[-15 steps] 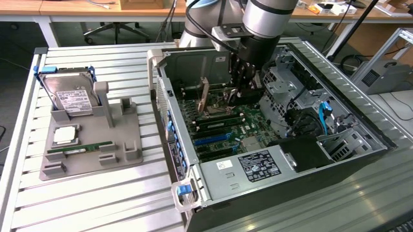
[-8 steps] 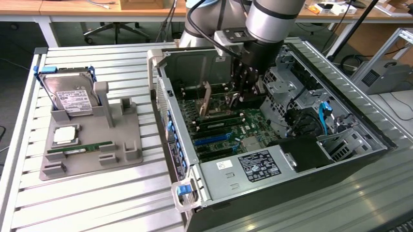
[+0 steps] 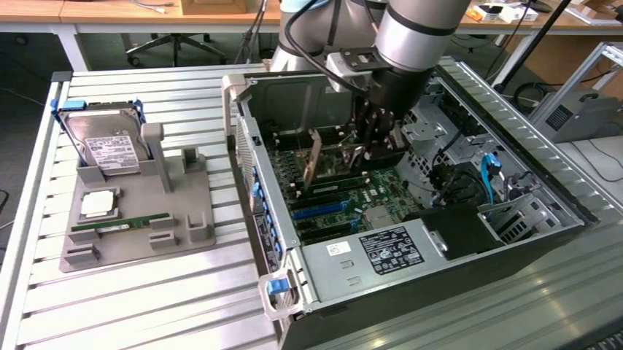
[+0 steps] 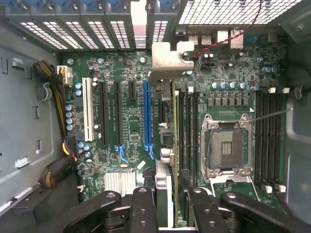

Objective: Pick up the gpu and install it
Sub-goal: 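Insert the gpu into the slot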

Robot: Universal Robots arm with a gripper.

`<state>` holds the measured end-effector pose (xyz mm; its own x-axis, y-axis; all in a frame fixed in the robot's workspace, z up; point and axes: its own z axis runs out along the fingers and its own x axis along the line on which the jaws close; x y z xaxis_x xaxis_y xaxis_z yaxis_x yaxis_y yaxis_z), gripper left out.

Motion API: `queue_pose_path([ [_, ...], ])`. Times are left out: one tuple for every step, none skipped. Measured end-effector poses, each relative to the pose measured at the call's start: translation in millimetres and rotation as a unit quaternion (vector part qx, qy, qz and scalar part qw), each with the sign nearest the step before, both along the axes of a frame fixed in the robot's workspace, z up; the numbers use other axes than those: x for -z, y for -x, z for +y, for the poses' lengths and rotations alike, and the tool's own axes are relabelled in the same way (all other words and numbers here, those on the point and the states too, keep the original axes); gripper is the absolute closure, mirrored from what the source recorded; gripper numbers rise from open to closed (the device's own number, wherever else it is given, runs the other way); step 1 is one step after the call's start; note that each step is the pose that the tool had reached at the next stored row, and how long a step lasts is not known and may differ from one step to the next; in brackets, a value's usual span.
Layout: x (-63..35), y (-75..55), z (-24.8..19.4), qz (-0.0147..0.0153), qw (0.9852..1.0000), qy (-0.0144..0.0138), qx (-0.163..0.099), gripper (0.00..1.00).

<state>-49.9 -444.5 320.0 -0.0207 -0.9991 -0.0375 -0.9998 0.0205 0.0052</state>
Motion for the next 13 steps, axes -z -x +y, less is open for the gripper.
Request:
queue_pose_path([
  [0.1, 0.0, -1.1, 0.0000, 1.0000, -0.0001, 0.000, 0.70],
  [0.1, 0.0, -2.2, 0.0000, 1.0000, 0.0000, 0.000, 0.70],
  [0.1, 0.0, -3.3, 0.0000, 1.0000, 0.0000, 0.000, 0.70],
  [0.2, 0.0, -4.0, 0.0000, 1.0000, 0.0000, 0.000, 0.70],
  [0.3, 0.0, -5.0, 0.0000, 1.0000, 0.0000, 0.000, 0.70],
  [0.4, 0.0, -6.1, 0.0000, 1.0000, 0.0000, 0.000, 0.70],
  [0.5, 0.0, -7.9, 0.0000, 1.0000, 0.0000, 0.000, 0.70],
  [0.6, 0.0, -8.9, 0.0000, 1.0000, 0.0000, 0.000, 0.70],
  [0.7, 0.0, -9.9, 0.0000, 1.0000, 0.0000, 0.000, 0.70],
  [0.8, 0.0, -10.8, 0.0000, 1.0000, 0.0000, 0.000, 0.70],
  [0.8, 0.0, -11.6, 0.0000, 1.0000, 0.0000, 0.000, 0.70],
  [0.9, 0.0, -12.3, 0.0000, 1.0000, 0.0000, 0.000, 0.70],
  [1.0, 0.0, -13.2, 0.0000, 1.0000, 0.0000, 0.000, 0.70],
])
